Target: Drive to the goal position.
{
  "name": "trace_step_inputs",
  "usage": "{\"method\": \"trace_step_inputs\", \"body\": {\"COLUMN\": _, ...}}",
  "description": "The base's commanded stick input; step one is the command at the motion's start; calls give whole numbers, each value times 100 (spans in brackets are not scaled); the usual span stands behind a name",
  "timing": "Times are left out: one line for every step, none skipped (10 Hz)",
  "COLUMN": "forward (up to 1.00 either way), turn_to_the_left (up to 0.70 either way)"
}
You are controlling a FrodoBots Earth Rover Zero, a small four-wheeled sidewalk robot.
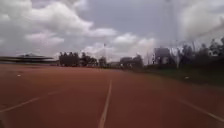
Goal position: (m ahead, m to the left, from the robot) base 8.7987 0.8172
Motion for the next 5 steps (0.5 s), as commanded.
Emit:
{"method": "trace_step_inputs", "body": {"forward": 70, "turn_to_the_left": 0}}
{"method": "trace_step_inputs", "body": {"forward": 70, "turn_to_the_left": 0}}
{"method": "trace_step_inputs", "body": {"forward": 70, "turn_to_the_left": 0}}
{"method": "trace_step_inputs", "body": {"forward": 70, "turn_to_the_left": 0}}
{"method": "trace_step_inputs", "body": {"forward": 70, "turn_to_the_left": 0}}
